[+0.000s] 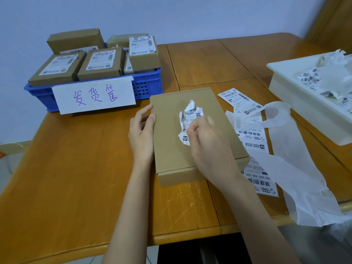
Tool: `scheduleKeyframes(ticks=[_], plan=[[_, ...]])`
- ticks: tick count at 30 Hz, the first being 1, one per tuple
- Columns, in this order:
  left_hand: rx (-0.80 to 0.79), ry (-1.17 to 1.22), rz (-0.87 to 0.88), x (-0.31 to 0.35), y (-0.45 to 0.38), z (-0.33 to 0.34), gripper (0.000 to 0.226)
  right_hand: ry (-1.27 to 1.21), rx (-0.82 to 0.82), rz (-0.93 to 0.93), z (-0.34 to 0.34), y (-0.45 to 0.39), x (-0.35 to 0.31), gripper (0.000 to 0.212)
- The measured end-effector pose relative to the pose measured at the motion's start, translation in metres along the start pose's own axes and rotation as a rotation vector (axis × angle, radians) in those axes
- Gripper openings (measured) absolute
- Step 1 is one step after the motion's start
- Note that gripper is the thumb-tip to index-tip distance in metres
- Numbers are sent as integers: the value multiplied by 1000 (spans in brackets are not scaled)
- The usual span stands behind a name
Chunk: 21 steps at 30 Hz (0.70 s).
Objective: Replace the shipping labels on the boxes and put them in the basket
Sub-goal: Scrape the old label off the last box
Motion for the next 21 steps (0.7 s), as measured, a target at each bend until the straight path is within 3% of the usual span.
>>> scheduleKeyframes(ticks=[3, 12, 17, 21], plan=[[-4, -7, 12, 0, 0, 0, 28, -47, 48, 3, 2, -1, 5, 13], [-10, 4, 5, -1, -1, 0, 28, 166, 131, -65, 7, 4, 2, 8], [-7, 7, 9, 0, 0, 1, 28, 42, 3, 41, 3, 0, 2, 12], [-1, 6, 15, 1, 1, 1, 29, -107, 79, 121, -3, 1, 3, 17]])
Point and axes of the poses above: each hand's wrist, its own y-axis away from the middle knuckle, its own z-axis out of the palm, x = y × z, the point moved 1 cm from there along -y, towards the middle knuckle, and after that the axes turned 1 degree about -z, right-handed, at the moved point
